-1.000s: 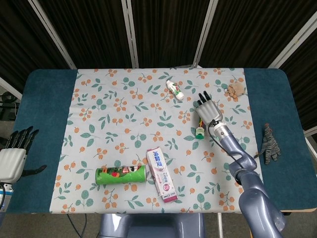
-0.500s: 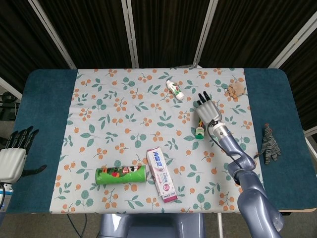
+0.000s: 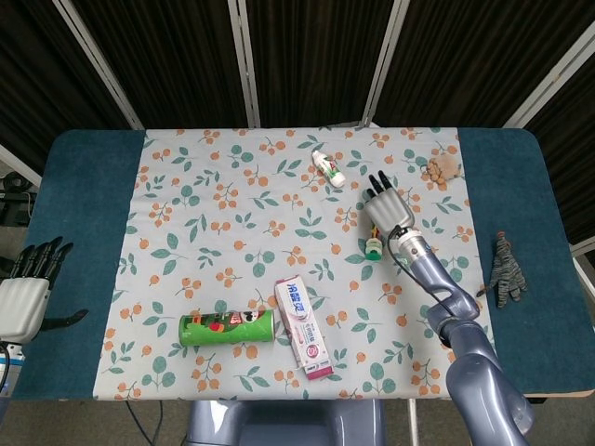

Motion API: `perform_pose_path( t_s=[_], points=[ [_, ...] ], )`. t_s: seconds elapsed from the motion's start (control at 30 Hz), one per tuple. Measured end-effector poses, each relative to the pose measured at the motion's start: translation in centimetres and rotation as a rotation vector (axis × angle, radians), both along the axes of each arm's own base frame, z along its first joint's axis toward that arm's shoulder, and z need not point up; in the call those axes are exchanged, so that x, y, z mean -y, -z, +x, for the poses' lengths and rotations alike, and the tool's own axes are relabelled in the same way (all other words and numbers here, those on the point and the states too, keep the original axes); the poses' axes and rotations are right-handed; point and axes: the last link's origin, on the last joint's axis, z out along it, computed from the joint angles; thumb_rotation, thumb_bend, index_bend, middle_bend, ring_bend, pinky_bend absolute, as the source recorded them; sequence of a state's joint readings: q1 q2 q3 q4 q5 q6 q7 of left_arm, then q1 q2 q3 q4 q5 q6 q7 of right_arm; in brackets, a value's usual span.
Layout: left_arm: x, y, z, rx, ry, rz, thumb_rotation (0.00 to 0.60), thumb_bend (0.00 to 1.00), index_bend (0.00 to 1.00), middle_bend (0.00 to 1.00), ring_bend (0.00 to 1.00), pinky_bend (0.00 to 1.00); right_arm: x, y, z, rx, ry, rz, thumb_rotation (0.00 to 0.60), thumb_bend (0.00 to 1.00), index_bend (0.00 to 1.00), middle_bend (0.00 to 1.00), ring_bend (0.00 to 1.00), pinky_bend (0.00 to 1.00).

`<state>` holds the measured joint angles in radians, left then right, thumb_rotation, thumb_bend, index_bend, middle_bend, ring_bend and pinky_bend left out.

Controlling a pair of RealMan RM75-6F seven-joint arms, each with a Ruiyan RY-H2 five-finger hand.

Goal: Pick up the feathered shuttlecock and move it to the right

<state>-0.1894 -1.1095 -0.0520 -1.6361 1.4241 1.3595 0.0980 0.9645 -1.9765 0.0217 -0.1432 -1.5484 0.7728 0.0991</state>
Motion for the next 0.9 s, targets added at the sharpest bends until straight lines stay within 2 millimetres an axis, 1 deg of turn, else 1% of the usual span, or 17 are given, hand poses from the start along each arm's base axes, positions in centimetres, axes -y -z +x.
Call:
perform_pose_path(
  t_s=[0.5, 0.73, 0.9],
  points=[
    [0.0, 0.0, 0.0, 0.000, 0.007, -0.007, 0.526, 0.11, 0.06, 0.00, 0.00, 0.00, -0.3, -1.3, 1.3, 0.032, -0.118, -0.026, 0.600, 0.39, 0.65, 0.25, 0.03, 0.00],
    [0.1, 0.0, 0.0, -0.001, 0.010, -0.008, 0.527, 0.11, 0.06, 0.00, 0.00, 0.00, -0.8, -3.1, 1.8, 0.067, -0.208, -0.063, 0.600, 0.39, 0.65, 0.25, 0.03, 0.00],
    [0.1, 0.0, 0.0, -0.002, 0.012, -0.008, 0.528, 0.10, 0.06, 0.00, 0.00, 0.00, -1.7, -4.4, 1.5, 0.096, -0.251, -0.081, 0.600, 0.39, 0.65, 0.25, 0.03, 0.00]
  ],
)
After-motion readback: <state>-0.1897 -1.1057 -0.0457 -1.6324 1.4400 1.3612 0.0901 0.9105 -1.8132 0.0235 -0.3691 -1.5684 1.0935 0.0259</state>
